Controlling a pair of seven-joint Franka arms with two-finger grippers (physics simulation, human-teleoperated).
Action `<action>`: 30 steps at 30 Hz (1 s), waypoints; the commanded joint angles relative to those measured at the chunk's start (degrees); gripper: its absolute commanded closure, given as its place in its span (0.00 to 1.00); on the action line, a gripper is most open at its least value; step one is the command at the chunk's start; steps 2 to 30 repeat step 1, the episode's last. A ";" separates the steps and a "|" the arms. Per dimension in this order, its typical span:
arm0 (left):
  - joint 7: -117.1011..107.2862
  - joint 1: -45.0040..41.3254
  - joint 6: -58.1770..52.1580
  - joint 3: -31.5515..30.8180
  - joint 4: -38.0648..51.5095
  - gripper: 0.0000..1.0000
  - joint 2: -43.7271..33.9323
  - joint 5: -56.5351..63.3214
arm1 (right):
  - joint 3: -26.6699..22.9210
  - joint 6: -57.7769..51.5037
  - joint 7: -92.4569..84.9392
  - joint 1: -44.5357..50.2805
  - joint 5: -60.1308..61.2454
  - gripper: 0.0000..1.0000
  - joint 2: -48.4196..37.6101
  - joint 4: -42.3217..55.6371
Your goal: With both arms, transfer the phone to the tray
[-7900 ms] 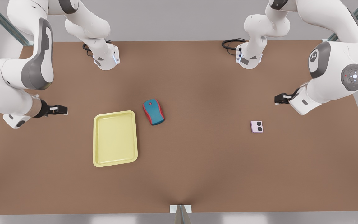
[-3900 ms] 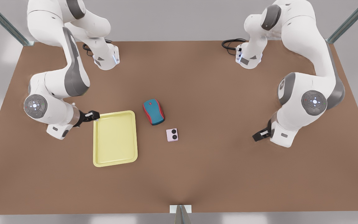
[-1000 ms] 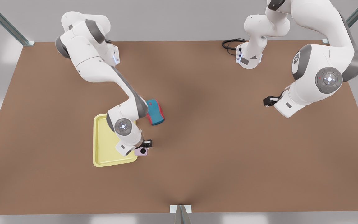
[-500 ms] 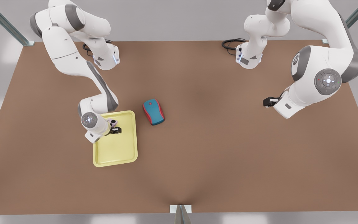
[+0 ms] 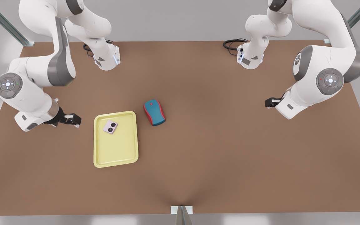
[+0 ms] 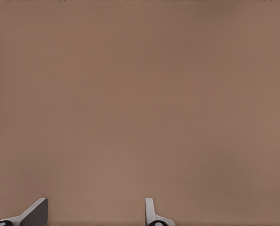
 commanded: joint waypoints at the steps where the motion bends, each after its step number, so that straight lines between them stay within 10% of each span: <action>1: -0.74 0.00 -0.34 -0.01 0.05 0.00 -0.05 0.26 | -0.48 -6.84 -8.35 0.13 1.00 0.00 -0.80 -0.68; 30: -0.74 0.00 -0.34 -0.01 0.05 0.00 -0.05 0.26 | -0.48 -6.84 -8.35 0.13 1.00 0.00 -0.80 -0.68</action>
